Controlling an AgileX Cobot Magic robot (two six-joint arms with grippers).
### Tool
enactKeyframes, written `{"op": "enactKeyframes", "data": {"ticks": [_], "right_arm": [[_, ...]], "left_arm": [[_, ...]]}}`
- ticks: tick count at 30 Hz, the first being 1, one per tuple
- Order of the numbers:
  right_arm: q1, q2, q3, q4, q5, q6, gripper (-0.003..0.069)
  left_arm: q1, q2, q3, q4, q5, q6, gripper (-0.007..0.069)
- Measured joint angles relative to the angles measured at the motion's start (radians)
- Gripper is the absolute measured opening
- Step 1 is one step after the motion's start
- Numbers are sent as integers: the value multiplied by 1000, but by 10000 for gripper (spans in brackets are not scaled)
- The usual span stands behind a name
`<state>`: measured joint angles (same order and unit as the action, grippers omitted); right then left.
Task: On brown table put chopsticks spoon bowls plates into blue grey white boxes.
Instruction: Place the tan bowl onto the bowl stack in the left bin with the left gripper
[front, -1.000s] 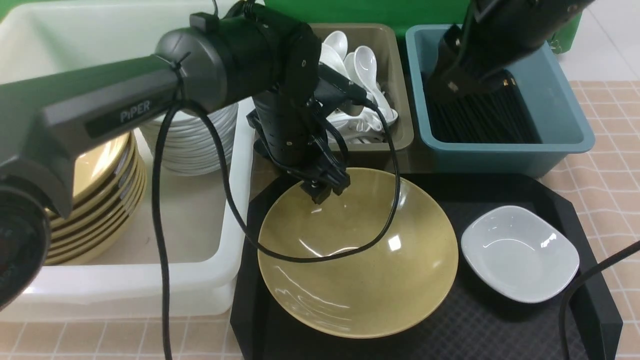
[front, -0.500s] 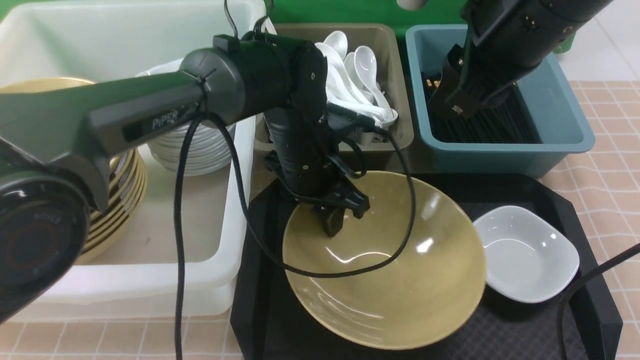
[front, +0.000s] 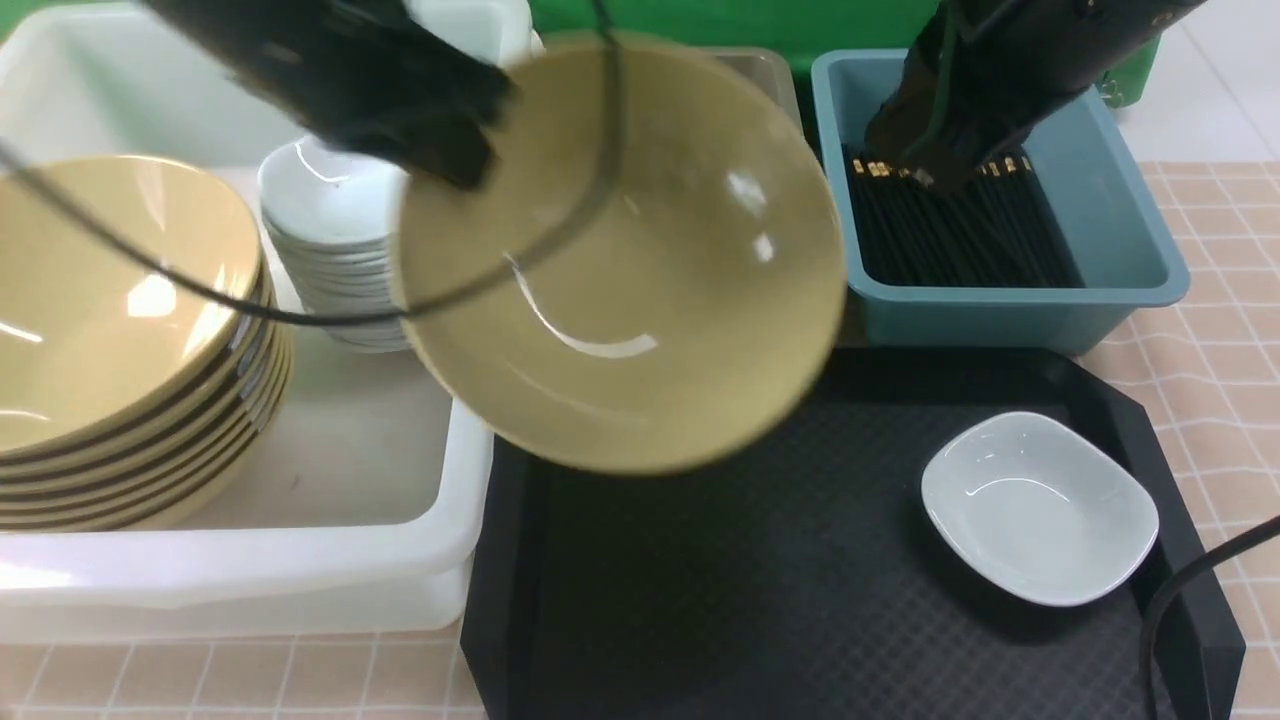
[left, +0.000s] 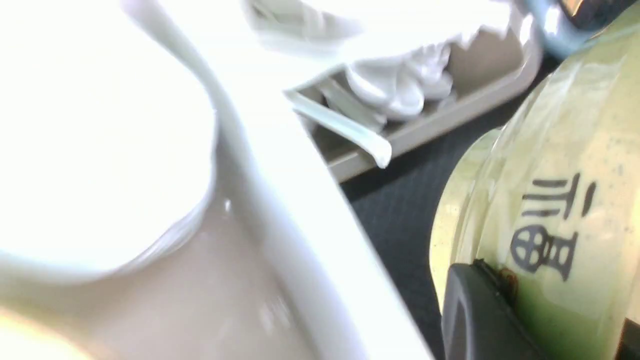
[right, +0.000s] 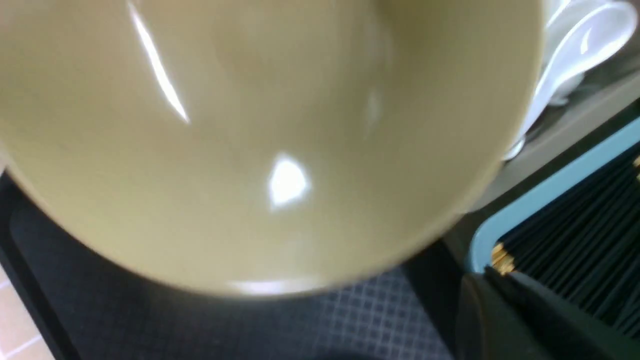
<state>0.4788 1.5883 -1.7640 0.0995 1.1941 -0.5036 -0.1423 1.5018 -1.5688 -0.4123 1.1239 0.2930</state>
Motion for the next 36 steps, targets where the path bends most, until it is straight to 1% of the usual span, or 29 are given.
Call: {"op": "enactKeyframes", "data": {"ticks": [3,4,5,7,8,11,12,13,15,21,24,27,28,29,30,34,36], "right_arm": [[0,-8,-12,0,-4,0,66],[0,-10,-14,1,-6,0,66],[0,-13,-14,5,-7,1,67],[0,-16,-15,14,-7,1,67],[0,-16,-16,36,-9,1,67],[0,-16,-16,50,-15,0,67],[0,-16,-16,50,-15,0,67],[0,-16,-16,50,-16,-1,67],[0,-16,-16,50,-15,-3,68],[0,-16,-16,50,-15,-24,70],[0,-16,-16,50,-15,-25,73],[0,-16,-16,50,-15,-25,76],[0,-16,-16,50,-15,-25,76],[0,-16,-16,50,-15,-25,78],[0,-16,-16,50,-15,-26,79],[0,-16,-16,50,-14,-26,84],[0,-16,-16,50,-14,-27,87]], "left_arm": [[161,-124,81,-59,7,28,6],[239,-170,116,-70,8,33,7],[358,-219,163,-77,8,34,7],[464,-256,193,-83,8,36,7],[619,-287,241,-97,3,37,7],[779,-285,288,-116,-22,40,7],[814,-274,305,-121,-38,41,7],[834,-261,317,-126,-51,44,7],[844,-229,338,-133,-75,52,7],[817,-98,357,-112,-115,55,20],[798,-37,357,-53,-133,37,111],[780,-29,357,-23,-141,28,227],[778,-29,357,-22,-141,26,236],[773,-30,351,-10,-142,18,302],[772,-31,343,-3,-140,10,351],[772,-43,274,25,-91,-5,507],[774,-61,209,61,-60,-6,562]]}}
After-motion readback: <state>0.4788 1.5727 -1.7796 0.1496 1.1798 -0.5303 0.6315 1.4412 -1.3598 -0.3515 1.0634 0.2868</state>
